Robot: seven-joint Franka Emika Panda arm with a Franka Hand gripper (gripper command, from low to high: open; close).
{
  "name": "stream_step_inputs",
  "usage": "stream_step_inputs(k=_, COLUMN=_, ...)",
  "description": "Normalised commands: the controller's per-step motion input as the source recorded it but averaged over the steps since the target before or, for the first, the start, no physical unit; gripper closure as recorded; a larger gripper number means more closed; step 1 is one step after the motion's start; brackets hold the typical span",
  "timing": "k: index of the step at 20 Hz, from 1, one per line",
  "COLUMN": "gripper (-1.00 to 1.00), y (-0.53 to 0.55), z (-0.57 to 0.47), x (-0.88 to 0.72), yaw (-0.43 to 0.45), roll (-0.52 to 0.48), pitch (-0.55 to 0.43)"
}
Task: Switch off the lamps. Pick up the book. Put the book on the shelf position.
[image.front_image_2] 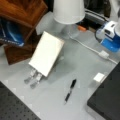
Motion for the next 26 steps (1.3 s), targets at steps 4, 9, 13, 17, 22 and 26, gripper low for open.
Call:
stream_step_inputs(k=4, gripper=1.00, y=0.07, z=0.38, x=0.16, yaw=-0.040, roll=0.133, pitch=0.102)
stream_step_inputs(k=9, gripper=1.00, y=0.07, z=0.47, x=0.21, yaw=-0.013, roll=0.108, pitch=0.156)
stream_step_inputs(k=13, gripper=1.00, y=0.00, z=0.45, x=0.26, yaw=0.041, roll=0.051, pitch=0.116)
stream_step_inputs(k=17, gripper=1.00, y=-0.09, z=0.34, x=0.28, yaw=0.112, roll=0.009, pitch=0.076)
stream_step_inputs(k=22, gripper=-1.00, y=-0.15, z=0.13, x=0.26, yaw=0.192, roll=0.001, pitch=0.031)
stream_step_inputs(k=26, gripper=-1.00, y=-0.15, z=0.03, x=0.22, yaw=0.215, roll=0.008, pitch=0.004)
